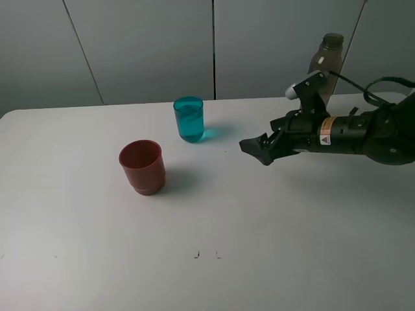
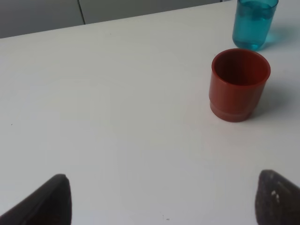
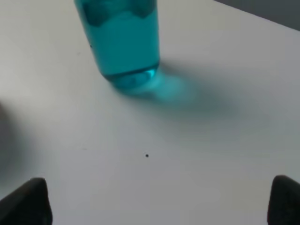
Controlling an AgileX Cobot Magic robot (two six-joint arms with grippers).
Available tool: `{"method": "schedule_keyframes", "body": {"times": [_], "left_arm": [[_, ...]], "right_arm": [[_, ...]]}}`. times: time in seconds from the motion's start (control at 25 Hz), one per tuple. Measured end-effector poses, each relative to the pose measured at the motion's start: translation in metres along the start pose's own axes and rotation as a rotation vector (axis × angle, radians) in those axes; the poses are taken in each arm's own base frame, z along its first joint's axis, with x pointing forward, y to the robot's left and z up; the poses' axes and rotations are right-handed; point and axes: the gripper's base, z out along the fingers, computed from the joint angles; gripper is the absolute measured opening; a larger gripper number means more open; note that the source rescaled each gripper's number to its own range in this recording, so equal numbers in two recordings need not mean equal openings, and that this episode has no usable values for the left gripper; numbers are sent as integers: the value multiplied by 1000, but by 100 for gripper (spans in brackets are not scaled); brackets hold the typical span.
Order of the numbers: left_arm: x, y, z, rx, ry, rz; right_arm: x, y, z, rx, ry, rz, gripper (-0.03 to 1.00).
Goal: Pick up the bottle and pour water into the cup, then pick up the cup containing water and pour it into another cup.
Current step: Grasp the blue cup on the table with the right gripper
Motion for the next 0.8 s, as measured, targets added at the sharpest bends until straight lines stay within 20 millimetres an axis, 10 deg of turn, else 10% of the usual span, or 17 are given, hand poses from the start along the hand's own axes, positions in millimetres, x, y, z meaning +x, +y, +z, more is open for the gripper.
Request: {"method": "schedule_keyframes", "body": {"times": [0.8], "left_arm": [[0, 0, 0, 0, 0, 0]], "right_arm": [[-19, 12, 98, -94, -75, -87, 100]]}}
